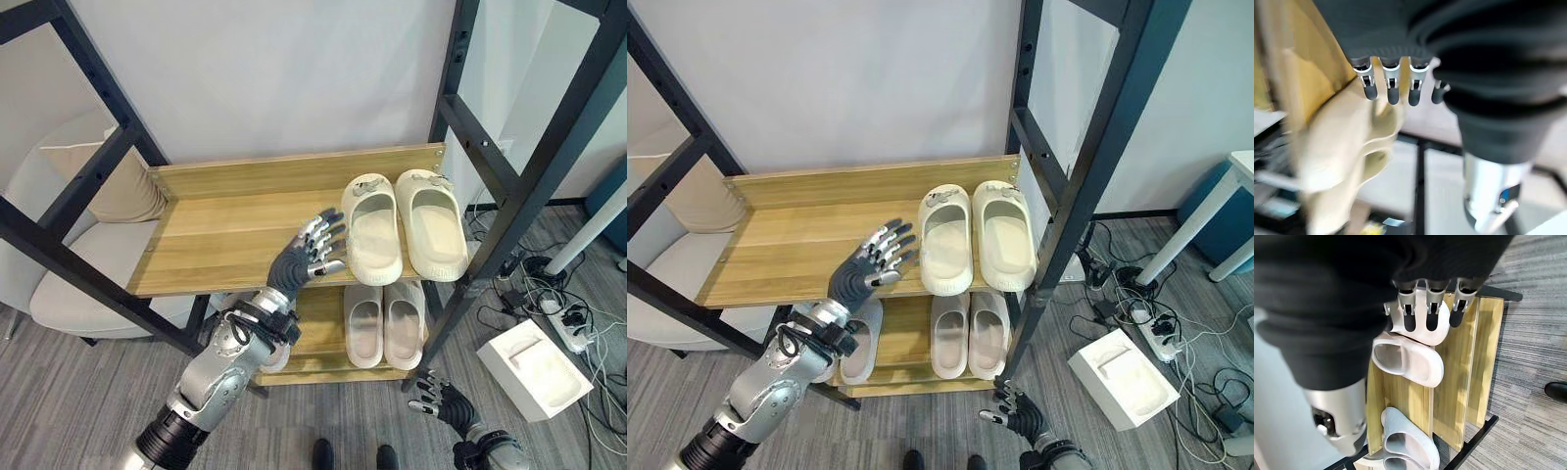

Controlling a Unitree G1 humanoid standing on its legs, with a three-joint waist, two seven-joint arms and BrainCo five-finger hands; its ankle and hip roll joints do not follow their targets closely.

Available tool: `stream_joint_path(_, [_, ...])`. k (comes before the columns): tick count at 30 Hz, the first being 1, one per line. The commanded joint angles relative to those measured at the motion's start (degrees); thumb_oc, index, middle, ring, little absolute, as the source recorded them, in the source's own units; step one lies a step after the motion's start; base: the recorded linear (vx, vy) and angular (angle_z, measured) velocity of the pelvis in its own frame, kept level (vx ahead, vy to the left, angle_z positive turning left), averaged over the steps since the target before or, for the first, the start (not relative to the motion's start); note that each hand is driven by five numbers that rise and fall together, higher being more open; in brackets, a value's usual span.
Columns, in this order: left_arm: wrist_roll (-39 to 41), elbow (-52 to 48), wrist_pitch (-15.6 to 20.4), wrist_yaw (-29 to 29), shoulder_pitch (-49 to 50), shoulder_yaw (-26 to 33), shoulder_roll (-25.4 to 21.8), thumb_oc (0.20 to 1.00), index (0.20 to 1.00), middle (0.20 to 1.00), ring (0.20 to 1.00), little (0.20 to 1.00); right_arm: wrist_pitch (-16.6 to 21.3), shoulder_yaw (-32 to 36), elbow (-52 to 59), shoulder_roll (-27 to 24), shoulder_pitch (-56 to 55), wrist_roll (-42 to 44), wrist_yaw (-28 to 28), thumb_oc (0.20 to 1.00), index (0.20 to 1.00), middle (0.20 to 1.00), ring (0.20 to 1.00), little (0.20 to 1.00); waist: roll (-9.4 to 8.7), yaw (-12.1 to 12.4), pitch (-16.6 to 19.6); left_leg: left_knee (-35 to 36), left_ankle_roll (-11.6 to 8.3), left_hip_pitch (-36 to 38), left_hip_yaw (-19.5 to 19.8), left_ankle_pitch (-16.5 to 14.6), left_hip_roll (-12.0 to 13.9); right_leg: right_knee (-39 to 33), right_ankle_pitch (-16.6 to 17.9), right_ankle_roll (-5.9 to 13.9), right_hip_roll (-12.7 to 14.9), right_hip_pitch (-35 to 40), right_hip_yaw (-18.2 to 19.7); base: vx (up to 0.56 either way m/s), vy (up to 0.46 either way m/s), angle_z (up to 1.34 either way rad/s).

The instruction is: Arrange the slippers neatly on the shoe rack.

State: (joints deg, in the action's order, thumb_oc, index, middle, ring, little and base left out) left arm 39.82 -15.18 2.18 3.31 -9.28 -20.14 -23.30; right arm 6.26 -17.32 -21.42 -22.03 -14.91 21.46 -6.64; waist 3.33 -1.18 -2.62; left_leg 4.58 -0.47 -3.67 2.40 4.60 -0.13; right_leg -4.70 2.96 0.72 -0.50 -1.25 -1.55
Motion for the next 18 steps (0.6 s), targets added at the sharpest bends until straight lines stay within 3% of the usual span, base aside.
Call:
stream_joint_path(1, [1.9, -4.9, 8.7, -1.8, -3.2, 2.9, -0.8, 1.0, 1.0, 1.0, 1.0, 1.0, 4.1, 0.7, 1.7, 0.5, -0.8, 1.5, 1.1, 1.0, 1.0, 1.0, 1.0, 1.0, -2.41, 0.2, 1.2, 0.4, 0.38, 3.2, 1.2, -4.2, -1.2, 0.0, 0.2, 3.89, 3.3, 0.7, -2.5, 0.0, 0.0, 0.0])
stream_joint_path(2, [1.9, -4.9, 8.7, -1.8, -3.2, 3.0, -0.9, 1.0, 1.0, 1.0, 1.0, 1.0, 4.1, 0.7, 1.7, 0.5, -0.8, 1.5, 1.1, 1.0, 1.0, 1.0, 1.0, 1.0, -2.41, 0.2, 1.2, 0.4, 0.38, 3.2, 1.2, -4.2, -1.2, 0.0, 0.2, 3.89, 3.3, 0.7, -2.5, 0.0, 0.0, 0.0])
stream_joint_path(4, [6.3, -10.5, 9.8, -8.1, -2.8, 1.3, -1.9, 1.0, 1.0, 1.0, 1.0, 1.0, 4.5, 0.8, 0.8, 0.7, -1.4, 2.1, 0.5, 1.0, 1.0, 1.0, 1.0, 1.0, -2.51, 0.3, 1.3, 0.4, 0.31, 3.3, 1.1, -4.4, -1.1, 0.0, 0.1, 3.98, 3.4, 0.8, -2.5, 0.0, 0.011, 0.02])
stream_joint_path(9, [10.5, -15.4, 6.8, -17.2, -2.6, -5.2, -7.7, 1.0, 1.0, 1.0, 1.0, 1.0, 4.5, -0.1, -0.2, 0.5, -0.3, 2.4, -1.0, 1.0, 1.0, 1.0, 1.0, 1.0, -2.37, 0.6, 1.8, 0.4, 0.24, 3.4, 1.0, -4.7, -1.0, 0.0, -0.1, 4.14, 3.3, 0.9, -2.6, 0.0, 0.003, 0.01])
stream_joint_path(14, [5.9, -9.6, 3.4, -23.3, 1.0, -12.7, -13.3, 1.0, 1.0, 1.0, 1.0, 1.0, 4.6, -1.1, -0.8, -0.7, 1.7, 1.9, -2.2, 1.0, 1.0, 1.0, 1.0, 1.0, -2.22, 0.8, 2.0, 0.4, 0.25, 3.5, 0.8, -4.8, -0.9, 0.1, -0.2, 4.12, 3.2, 1.1, -2.5, 0.0, 0.0, 0.0])
stream_joint_path(18, [-0.9, -2.8, 2.2, -24.2, 5.5, -14.3, -15.3, 1.0, 1.0, 1.0, 1.0, 1.0, 4.2, -1.4, -1.6, -1.2, 3.0, 2.0, -2.5, 1.0, 1.0, 1.0, 1.0, 1.0, -2.2, 0.8, 1.9, 0.4, 0.31, 3.7, 0.8, -4.8, -0.8, 0.2, -0.2, 4.04, 3.1, 1.1, -2.3, 0.0, 0.0, 0.0])
